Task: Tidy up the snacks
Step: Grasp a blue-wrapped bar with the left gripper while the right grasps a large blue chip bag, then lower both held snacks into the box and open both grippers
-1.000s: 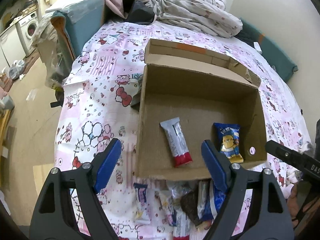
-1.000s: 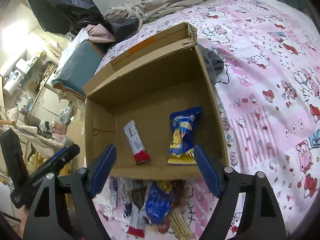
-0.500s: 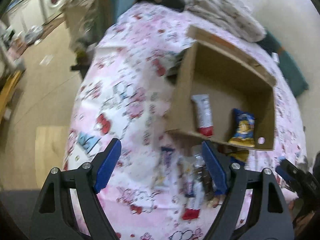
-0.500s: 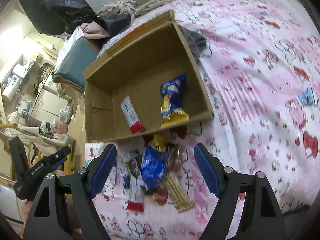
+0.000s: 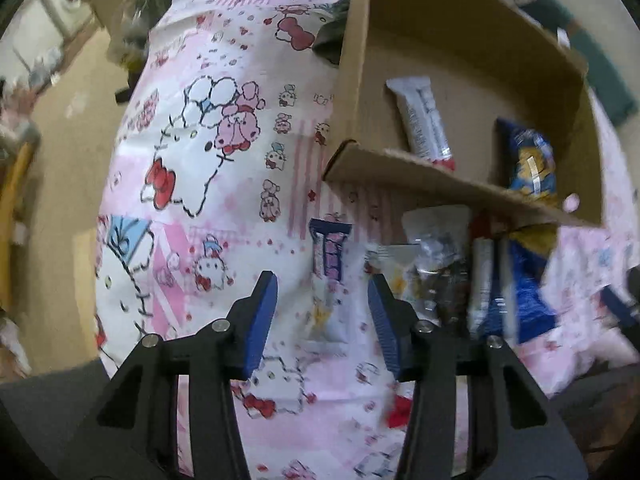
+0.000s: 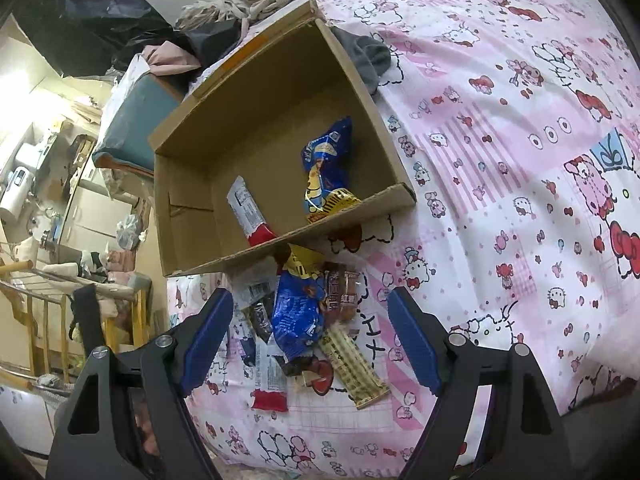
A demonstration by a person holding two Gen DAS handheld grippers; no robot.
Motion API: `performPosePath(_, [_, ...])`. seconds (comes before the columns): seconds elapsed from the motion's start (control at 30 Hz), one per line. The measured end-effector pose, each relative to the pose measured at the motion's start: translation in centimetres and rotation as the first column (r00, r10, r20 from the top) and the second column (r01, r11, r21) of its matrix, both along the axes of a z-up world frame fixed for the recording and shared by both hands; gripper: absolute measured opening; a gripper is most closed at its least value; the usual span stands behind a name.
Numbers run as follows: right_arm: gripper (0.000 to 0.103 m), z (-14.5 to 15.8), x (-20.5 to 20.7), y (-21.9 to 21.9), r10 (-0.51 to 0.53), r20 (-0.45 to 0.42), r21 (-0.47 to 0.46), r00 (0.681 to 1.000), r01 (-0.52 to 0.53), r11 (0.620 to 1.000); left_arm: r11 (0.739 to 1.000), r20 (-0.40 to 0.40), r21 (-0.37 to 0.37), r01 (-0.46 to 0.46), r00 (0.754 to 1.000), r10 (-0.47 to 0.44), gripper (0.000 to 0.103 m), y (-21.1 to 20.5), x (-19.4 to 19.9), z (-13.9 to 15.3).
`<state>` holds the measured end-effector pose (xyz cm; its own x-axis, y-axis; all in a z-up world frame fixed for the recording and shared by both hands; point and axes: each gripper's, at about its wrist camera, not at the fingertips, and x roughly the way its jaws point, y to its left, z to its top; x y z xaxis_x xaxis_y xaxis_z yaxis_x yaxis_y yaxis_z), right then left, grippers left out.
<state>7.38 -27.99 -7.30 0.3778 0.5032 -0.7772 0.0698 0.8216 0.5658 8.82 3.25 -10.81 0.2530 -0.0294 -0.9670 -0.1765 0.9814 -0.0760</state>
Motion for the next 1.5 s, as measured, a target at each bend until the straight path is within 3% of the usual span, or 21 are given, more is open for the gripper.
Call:
performPosePath(0.17, [0.082, -1.1, 0.4, 0.7, 0.026, -0.052, 0.017, 0.998, -0.025, 1.0, 1.0, -0.069, -0.012, 0.018, 0.997, -0.018, 0.041, -0.2, 0.7, -2.4])
performPosePath(0.23, [0.082, -1.6, 0.6, 1.3, 0.046, -0.076, 0.048, 0.996, -0.043, 0.998, 0.998, -0.158, -0.034, 0.062, 0.985, -0.066, 0.013, -0.5, 0.8, -3.8])
performPosePath(0.27, [0.082, -1.9, 0.7, 1.5, 0.055, -0.09, 0.058, 0.994, -0.05, 0.997, 0.998, -0.163, -0.023, 0.056, 0.985, -0.059, 0.013, -0.4, 0.6, -3.7])
performPosePath(0.33, [0.079, -2.6, 1.1, 2.3, 0.079, -0.12, 0.092, 0.99, -0.068, 0.993, 0.999, -0.144, -0.008, 0.052, 0.988, -0.053, 0.013, -0.3, 0.3, -2.7])
performPosePath(0.4, [0.073, -3.3, 1.6, 3.0, 0.097, -0.145, 0.102, 0.985, -0.082, 0.991, 0.998, -0.098, -0.049, 0.04, 0.994, -0.045, 0.013, -0.3, -0.3, -0.8])
performPosePath(0.6, [0.063, -5.6, 3.4, 5.7, 0.151, -0.217, 0.025, 0.964, -0.149, 0.988, 0.993, 0.017, -0.117, 0.008, 1.0, -0.006, 0.013, 0.5, -2.6, 3.7])
performPosePath(0.8, [0.047, -6.9, 3.1, 7.9, 0.202, -0.261, -0.029, 0.944, -0.217, 0.976, 0.995, 0.038, -0.094, 0.02, 0.999, -0.017, 0.013, 0.6, -3.3, 3.2])
performPosePath(0.87, [0.04, -7.0, 2.8, 7.8, 0.201, -0.25, -0.039, 0.947, -0.217, 0.975, 0.994, 0.009, -0.111, -0.005, 1.0, 0.006, 0.013, 1.2, -3.2, 2.4])
performPosePath(0.9, [0.029, -6.8, 2.6, 7.6, 0.201, -0.243, -0.033, 0.949, -0.215, 0.976, 0.991, 0.003, -0.135, -0.014, 1.0, 0.015, 0.013, 1.4, -3.0, 2.1])
performPosePath(1.0, [0.026, -5.4, 1.1, 6.6, 0.213, -0.205, -0.024, 0.955, -0.223, 0.975, 0.985, -0.014, -0.17, -0.006, 1.0, 0.003, 0.013, 0.9, -2.9, 1.9])
performPosePath(1.17, [0.024, -3.3, -1.8, 4.6, 0.21, -0.164, 0.084, 0.964, -0.198, 0.977, 0.983, -0.01, -0.183, 0.001, 1.0, -0.003, 0.013, 0.3, -2.9, 2.1])
performPosePath(1.5, [0.024, 1.6, -3.8, 2.1, 0.199, -0.027, 0.167, 0.98, -0.192, 0.967, 0.99, 0.128, -0.134, 0.037, 0.992, -0.02, 0.013, -0.1, -3.4, 6.0])
